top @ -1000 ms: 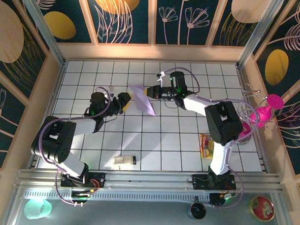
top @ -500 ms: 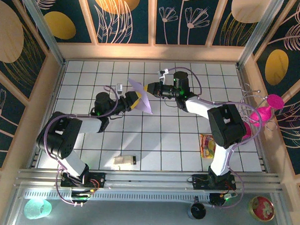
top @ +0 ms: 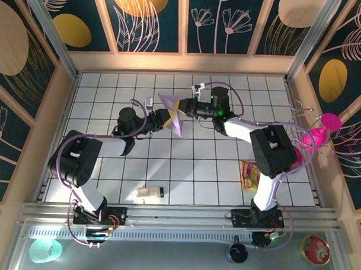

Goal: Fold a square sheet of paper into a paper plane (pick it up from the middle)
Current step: Turn over the paper at the center of the table.

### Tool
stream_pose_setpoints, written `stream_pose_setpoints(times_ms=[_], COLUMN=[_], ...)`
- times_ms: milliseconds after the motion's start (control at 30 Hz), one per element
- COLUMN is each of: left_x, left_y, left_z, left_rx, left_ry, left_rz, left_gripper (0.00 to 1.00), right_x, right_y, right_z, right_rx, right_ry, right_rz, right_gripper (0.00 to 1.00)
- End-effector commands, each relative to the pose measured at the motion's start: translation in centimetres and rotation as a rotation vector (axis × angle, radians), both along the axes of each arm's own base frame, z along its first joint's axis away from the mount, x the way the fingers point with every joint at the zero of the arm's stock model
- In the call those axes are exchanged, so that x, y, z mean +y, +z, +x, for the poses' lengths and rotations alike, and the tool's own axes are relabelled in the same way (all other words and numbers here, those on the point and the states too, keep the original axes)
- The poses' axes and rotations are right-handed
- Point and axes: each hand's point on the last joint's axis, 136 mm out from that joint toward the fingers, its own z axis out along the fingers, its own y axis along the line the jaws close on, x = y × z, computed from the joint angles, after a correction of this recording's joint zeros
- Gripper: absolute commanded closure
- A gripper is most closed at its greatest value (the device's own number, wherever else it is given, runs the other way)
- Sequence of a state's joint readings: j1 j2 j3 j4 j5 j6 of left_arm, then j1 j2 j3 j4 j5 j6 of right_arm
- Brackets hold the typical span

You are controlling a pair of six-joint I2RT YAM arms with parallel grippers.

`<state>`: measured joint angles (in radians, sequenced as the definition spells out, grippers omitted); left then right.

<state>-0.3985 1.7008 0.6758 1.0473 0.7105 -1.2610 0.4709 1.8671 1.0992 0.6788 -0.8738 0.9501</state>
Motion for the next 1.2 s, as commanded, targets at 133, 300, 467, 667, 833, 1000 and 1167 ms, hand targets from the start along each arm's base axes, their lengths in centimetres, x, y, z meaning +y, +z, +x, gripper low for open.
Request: stream_pose_setpoints(times_ms=[133, 300, 467, 667, 833, 1000, 1167], left_x=[-0.4, -0.4, -0.3, -0.3, -0.4, -0.4, -0.2], left_y=[1.5, 1.7, 1.7, 1.6, 1.6, 1.4, 0.7], left_z=[0.1, 0.3, 0.5, 0.5, 0.6, 0.8, 0.9], left_rx=[-0.065, -0.062, -0.058, -0.058, -0.067, -0.078, -0.077], left_ry=[-0.014, -0.002, 0.003, 0.005, 0.000, 0.007, 0.016], left_rz=[-0.024, -0.028, -0.028, -0.025, -0.014, 0.010, 0.053], left_gripper=[0.65, 0.70, 0.75, 0.82, 0.88, 0.90, 0.90], right_x=[-1.1, -1.3, -1.4, -1.6, -1.8, -2.2, -3.8], right_y=[1.9, 1.7, 1.6, 1.5, 1.3, 0.7, 0.7], right_z=[-0.2, -0.2, -0.3, -0.2, -0.1, 0.1, 0.8], right_rx=[-0.033, -0.028, -0.024, -0.019, -0.015, -0.008, -0.023], right_ry=[-0.006, -0.012, -0.014, -0.017, -0.028, -0.049, -0.111], right_rz=[0.037, 0.033, 0.032, 0.029, 0.017, -0.011, -0.050], right_gripper=[1.00, 1.00, 1.00, 1.00, 0.98, 0.88, 0.70])
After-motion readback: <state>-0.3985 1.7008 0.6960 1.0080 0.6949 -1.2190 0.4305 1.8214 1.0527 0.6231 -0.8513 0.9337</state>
